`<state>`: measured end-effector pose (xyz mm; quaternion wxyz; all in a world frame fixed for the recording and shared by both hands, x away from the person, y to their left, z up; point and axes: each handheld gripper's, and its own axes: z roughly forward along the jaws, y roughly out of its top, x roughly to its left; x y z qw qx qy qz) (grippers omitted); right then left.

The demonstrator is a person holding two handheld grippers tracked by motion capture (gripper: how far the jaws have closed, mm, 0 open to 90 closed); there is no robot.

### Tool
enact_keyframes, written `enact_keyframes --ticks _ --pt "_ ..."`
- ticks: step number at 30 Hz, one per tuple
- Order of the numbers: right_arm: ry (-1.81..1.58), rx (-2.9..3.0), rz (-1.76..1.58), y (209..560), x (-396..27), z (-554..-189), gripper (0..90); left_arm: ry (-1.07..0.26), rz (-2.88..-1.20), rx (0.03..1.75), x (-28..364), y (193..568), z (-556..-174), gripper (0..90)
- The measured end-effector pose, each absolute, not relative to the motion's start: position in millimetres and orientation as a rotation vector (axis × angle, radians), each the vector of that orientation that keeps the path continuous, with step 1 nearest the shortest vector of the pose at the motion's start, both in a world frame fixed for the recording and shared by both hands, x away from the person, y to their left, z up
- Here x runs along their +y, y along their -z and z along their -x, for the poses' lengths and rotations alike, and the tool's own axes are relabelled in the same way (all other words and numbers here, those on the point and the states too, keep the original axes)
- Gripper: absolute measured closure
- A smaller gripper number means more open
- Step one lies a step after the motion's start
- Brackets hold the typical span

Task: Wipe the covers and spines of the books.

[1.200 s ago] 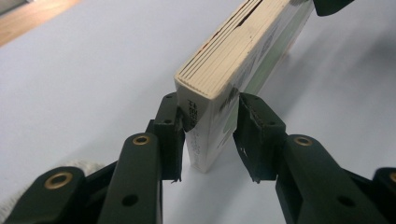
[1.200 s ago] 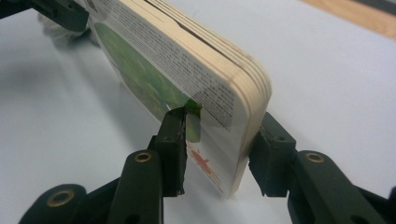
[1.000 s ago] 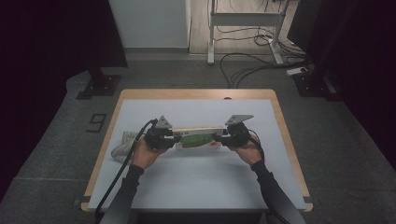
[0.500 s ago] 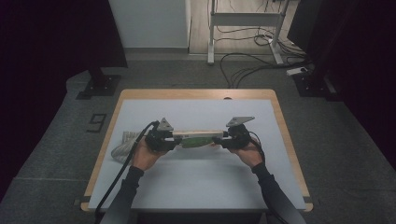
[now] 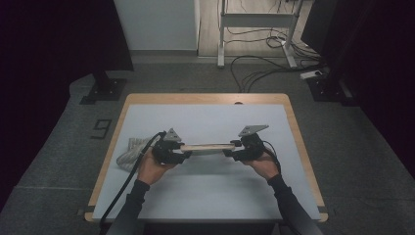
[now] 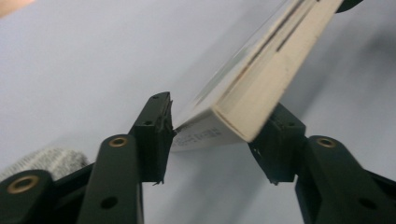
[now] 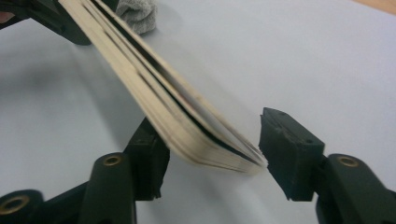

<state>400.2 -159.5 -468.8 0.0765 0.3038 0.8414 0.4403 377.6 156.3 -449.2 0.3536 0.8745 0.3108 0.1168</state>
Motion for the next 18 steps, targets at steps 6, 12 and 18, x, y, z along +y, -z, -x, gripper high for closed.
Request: enact_keyframes --ticks 6,12,18 --pt "-1.313 2.542 -0.925 473.0 -160.8 -396.1 33.9 -0.298 -2.255 0.822 157.6 451.4 -370.5 38.9" --pt "-1.304 2.554 -0.949 476.4 -161.5 -391.5 29.5 -0.291 -2.246 0.849 159.6 455.0 -365.8 30.8" --pt "-1.295 2.570 -0.955 480.5 -162.4 -385.6 27.5 -0.280 -2.248 0.860 159.6 460.8 -360.2 27.1"
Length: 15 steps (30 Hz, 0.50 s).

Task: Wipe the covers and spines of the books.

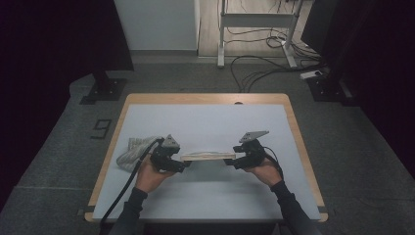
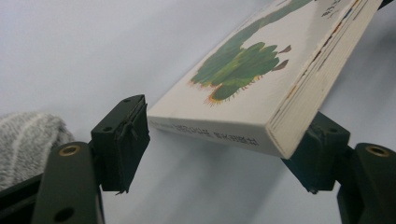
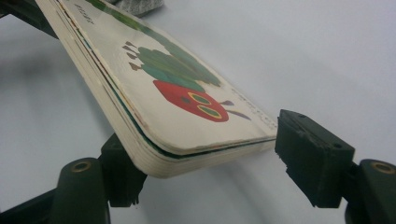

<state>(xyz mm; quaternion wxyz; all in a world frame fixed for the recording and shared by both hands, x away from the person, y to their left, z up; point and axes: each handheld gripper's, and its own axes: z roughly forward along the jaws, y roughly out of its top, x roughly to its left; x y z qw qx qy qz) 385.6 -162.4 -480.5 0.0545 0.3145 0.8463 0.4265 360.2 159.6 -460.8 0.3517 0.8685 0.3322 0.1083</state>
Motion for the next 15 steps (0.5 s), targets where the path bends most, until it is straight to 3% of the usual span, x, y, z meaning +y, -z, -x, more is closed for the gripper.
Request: enact_keyframes --ticks 15 --pt "-1.282 2.608 -0.954 497.2 -164.5 -368.6 27.1 -0.222 -2.235 0.902 162.2 480.6 -341.6 26.0"
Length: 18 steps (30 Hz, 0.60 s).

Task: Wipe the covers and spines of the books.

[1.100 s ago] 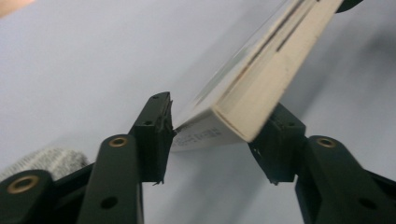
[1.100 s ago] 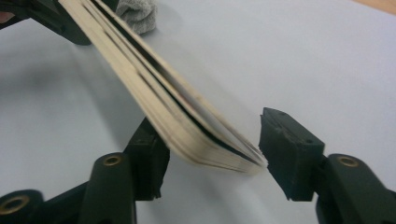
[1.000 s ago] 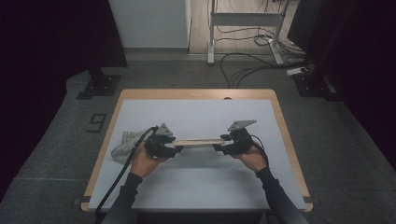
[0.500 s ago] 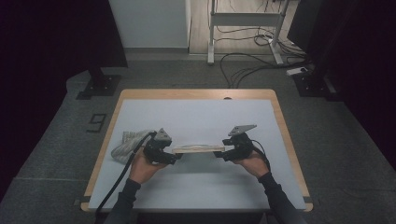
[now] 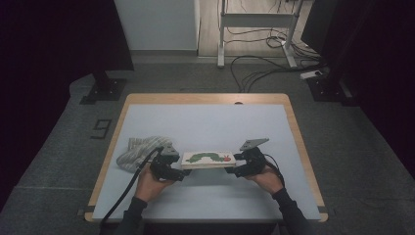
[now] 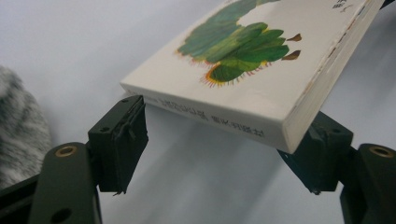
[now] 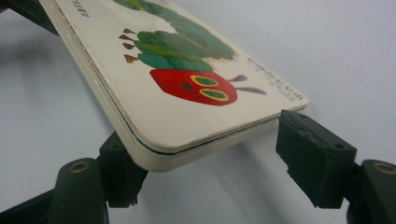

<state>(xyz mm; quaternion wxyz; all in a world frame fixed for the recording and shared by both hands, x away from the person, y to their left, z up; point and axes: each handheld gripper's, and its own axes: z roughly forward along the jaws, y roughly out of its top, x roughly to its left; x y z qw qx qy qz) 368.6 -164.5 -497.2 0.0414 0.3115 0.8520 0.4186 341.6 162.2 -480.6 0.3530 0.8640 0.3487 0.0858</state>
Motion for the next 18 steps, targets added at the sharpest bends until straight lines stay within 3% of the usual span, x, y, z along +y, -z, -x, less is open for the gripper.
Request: enact_keyframes --ticks 18 --pt "-1.320 2.597 -0.967 518.4 -168.2 -351.8 28.8 -0.188 -2.228 0.914 161.7 500.8 -327.4 27.3"
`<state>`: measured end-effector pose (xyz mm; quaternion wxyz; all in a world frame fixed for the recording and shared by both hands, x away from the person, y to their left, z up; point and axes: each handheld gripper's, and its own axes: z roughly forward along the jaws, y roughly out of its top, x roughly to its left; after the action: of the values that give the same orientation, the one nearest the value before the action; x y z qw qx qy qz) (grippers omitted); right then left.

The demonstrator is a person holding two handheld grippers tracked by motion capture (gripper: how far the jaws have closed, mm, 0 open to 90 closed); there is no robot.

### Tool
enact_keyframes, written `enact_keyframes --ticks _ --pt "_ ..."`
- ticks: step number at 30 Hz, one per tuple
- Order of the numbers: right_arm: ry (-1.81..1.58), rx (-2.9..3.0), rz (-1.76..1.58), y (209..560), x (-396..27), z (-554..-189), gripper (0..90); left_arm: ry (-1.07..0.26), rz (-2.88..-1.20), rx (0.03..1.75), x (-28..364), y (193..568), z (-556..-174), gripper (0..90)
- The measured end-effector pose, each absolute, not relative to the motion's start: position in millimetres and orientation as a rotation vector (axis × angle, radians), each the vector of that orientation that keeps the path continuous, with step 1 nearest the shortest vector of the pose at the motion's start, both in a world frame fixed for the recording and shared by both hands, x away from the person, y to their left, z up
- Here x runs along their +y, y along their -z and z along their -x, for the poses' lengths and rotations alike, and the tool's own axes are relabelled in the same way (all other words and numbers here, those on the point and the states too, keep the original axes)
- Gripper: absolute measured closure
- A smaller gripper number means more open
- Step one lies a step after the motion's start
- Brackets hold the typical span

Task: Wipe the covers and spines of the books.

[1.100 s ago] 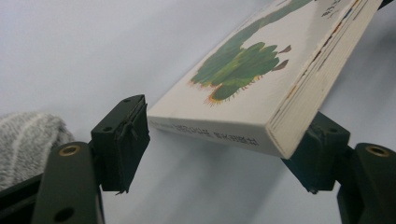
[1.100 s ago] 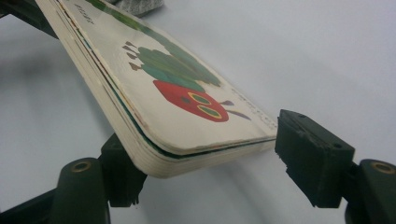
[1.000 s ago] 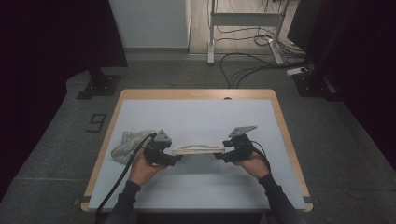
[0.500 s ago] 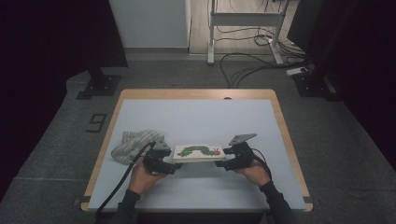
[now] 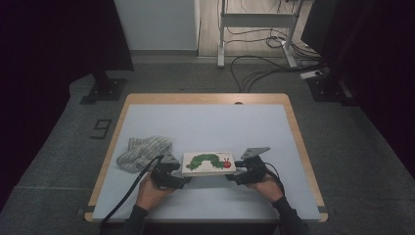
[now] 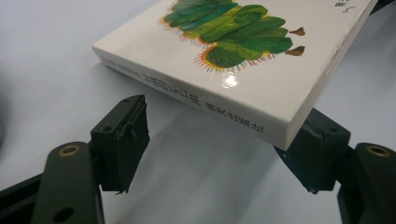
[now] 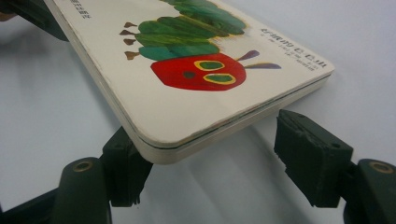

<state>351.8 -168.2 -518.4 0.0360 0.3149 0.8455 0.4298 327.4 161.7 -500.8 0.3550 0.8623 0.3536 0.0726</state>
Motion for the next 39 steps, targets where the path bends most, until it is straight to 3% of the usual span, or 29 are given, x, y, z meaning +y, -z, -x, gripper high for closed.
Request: enact_keyframes --ticks 8,16,25,39 --pt "-1.348 2.583 -0.971 524.1 -168.4 -348.2 29.6 -0.215 -2.229 0.924 164.1 503.5 -328.3 27.5" --pt "-1.346 2.582 -0.959 525.5 -163.7 -346.5 29.9 -0.224 -2.231 0.924 166.3 506.1 -328.3 33.3" --pt "-1.313 2.594 -0.952 529.0 -164.0 -340.9 29.7 -0.160 -2.256 0.899 162.7 515.4 -326.0 32.1" --pt "-1.323 2.581 -0.938 531.5 -166.4 -338.3 29.5 -0.184 -2.249 0.897 163.4 517.2 -320.8 31.4"
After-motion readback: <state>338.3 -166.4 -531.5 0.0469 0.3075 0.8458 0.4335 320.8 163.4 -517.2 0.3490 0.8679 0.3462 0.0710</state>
